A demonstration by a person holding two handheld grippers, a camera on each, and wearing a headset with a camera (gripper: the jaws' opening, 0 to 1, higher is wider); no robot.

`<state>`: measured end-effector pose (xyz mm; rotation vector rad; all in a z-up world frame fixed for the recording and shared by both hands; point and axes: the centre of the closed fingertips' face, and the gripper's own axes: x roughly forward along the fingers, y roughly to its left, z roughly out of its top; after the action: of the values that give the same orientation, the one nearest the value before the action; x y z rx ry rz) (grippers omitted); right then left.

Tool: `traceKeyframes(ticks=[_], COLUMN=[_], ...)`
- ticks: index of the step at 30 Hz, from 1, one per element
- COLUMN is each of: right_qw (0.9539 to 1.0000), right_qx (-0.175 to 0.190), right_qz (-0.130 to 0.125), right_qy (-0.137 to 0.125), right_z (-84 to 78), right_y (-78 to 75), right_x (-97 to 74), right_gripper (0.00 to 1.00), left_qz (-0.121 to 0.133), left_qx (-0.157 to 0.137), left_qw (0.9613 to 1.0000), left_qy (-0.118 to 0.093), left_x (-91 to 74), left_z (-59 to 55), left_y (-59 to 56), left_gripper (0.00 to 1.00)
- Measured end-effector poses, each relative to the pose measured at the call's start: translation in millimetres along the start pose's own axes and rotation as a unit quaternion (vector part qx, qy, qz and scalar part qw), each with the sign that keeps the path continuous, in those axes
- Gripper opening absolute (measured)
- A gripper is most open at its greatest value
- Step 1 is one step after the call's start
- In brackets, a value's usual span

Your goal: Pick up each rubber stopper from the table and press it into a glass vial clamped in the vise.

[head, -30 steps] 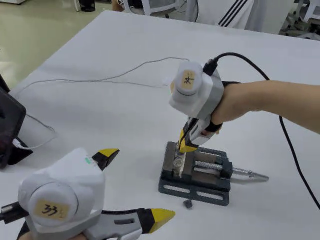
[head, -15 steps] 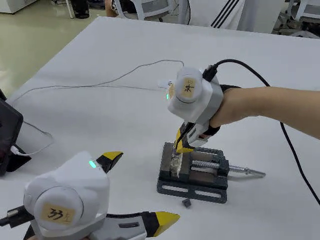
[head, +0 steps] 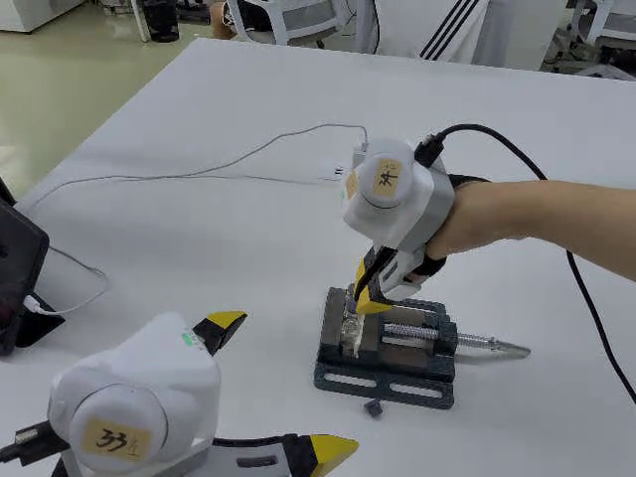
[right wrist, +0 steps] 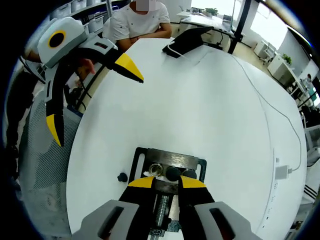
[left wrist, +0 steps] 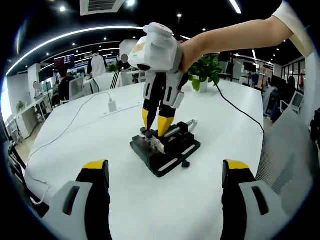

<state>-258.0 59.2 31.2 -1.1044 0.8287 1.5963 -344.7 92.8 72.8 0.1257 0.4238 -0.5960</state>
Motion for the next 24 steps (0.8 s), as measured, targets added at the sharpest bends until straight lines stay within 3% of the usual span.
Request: traceKeyframes(ticks=[2, 7, 13, 20, 24], right_qw=[0.9995, 0.9987, 0.9981, 0.9972, 0.9967], right_qx=[-0.009, 0.003, 0.003, 0.009, 0.006], right_qz=[-0.026, -0.034, -0.039, -0.045, -0.049], right_qy=[-0.013, -0.039, -0.047, -0.06, -0.063], right_z=[2.0, 1.5, -4.3, -7.5, -9.6], right_y=[-4.0, 4.5, 19.9, 38.8, 50.1], right_x=[-5.0, -12.2, -15.5, -19.4, -19.9], right_gripper=[0.19, 0.41, 0.51, 0.5, 0.44], left_qz=[-0.001, -0.006, -0.012, -0.02, -0.021], left_qx=[0.001, 0.005, 0.007, 0.013, 0.016], left_qw=[1.0, 1.0, 0.9999, 0.9997, 0.9996], left_qy=[0.0, 0.001, 0.001, 0.007, 0.007], left_x=[0.6, 2.4, 3.6, 1.9, -0.3], left_z=[0.4, 1.3, 1.4, -2.6, -3.7], left_y=[-0.5, -2.7, -4.8, -8.1, -8.7], left_gripper=[0.93, 0.93, 0.93, 0.93, 0.93])
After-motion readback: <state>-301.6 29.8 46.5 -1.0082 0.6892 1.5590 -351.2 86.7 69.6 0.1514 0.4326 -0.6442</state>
